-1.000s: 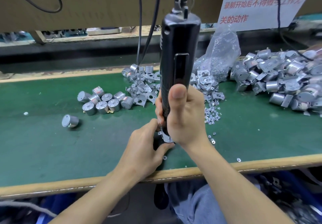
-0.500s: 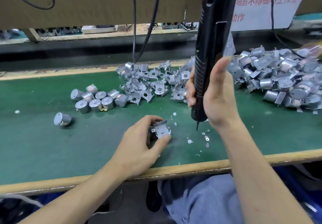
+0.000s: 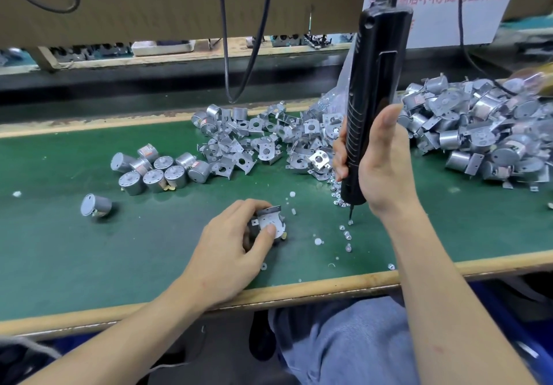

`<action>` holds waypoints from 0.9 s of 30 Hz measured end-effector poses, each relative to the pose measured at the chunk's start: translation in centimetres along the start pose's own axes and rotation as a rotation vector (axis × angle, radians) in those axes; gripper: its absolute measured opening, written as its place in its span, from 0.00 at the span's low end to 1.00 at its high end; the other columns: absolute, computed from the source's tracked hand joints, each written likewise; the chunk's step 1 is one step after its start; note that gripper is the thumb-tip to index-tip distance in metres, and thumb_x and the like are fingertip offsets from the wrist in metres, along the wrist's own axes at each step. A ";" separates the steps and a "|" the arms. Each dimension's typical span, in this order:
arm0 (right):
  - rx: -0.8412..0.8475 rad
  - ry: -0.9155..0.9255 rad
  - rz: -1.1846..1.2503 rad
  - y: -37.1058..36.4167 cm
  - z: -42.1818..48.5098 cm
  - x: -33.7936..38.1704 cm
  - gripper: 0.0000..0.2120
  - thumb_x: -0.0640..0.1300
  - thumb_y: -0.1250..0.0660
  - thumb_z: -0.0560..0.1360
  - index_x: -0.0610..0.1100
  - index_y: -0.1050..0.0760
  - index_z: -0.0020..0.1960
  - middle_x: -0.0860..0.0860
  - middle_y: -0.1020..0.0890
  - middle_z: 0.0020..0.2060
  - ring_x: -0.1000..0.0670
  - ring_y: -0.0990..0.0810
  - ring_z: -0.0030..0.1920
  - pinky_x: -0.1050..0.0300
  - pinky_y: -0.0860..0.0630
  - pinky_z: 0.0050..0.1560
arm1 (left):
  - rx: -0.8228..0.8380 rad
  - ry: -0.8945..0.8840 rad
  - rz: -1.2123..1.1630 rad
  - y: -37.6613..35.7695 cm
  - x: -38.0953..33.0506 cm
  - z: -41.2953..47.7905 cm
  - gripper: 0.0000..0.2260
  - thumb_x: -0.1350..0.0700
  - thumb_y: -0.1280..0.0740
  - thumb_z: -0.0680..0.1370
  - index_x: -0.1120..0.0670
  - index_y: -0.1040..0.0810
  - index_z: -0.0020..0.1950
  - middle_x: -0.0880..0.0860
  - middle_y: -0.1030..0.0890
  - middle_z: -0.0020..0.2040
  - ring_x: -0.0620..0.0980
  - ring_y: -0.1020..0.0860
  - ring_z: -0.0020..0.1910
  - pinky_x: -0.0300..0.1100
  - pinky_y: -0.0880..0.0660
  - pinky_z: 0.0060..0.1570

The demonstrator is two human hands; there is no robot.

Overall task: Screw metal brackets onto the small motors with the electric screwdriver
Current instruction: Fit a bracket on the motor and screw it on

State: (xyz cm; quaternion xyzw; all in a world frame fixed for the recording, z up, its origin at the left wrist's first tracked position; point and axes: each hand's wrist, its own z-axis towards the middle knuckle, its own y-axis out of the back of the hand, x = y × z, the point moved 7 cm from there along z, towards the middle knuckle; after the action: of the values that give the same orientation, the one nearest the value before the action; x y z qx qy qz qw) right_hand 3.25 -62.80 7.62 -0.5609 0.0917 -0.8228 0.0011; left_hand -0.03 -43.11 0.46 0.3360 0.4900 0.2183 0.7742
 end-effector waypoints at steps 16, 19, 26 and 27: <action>-0.010 -0.001 -0.015 0.8 -0.1 -0.3 0.40 0.84 0.43 0.61 0.45 0.29 0.37 0.52 0.26 0.26 0.49 0.29 0.24 0.57 0.29 0.27 | -0.012 -0.012 0.022 0.3 -0.1 0.0 0.17 0.51 0.23 0.70 0.44 0.26 0.55 0.27 0.26 0.43 0.45 0.26 0.37 0.26 0.33 0.39; -0.008 -0.002 -0.009 0.9 -0.1 -0.3 0.39 0.83 0.43 0.62 0.45 0.30 0.38 0.52 0.26 0.26 0.49 0.29 0.24 0.57 0.29 0.27 | -0.011 -0.009 0.016 0.3 0.0 0.0 0.17 0.52 0.23 0.70 0.45 0.26 0.55 0.27 0.26 0.42 0.47 0.26 0.37 0.27 0.33 0.38; -0.014 -0.012 0.011 1.0 -0.1 -0.5 0.34 0.84 0.42 0.61 0.52 0.27 0.34 0.52 0.26 0.26 0.49 0.29 0.24 0.58 0.30 0.27 | -0.011 -0.006 0.010 0.2 0.1 0.0 0.17 0.52 0.23 0.70 0.45 0.25 0.54 0.30 0.25 0.40 0.49 0.26 0.37 0.28 0.32 0.37; -0.013 -0.014 0.014 1.0 0.0 -0.6 0.34 0.84 0.42 0.61 0.52 0.27 0.34 0.52 0.27 0.26 0.49 0.30 0.24 0.58 0.30 0.27 | -0.009 -0.006 0.011 0.2 0.1 0.0 0.16 0.52 0.23 0.70 0.45 0.25 0.54 0.31 0.25 0.40 0.49 0.26 0.37 0.28 0.33 0.36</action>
State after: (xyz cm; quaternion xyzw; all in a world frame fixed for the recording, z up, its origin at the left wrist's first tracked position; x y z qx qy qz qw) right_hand 3.31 -63.76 6.92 -0.5661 0.1013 -0.8181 0.0040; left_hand 0.07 -42.90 0.53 0.3359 0.4848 0.2237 0.7760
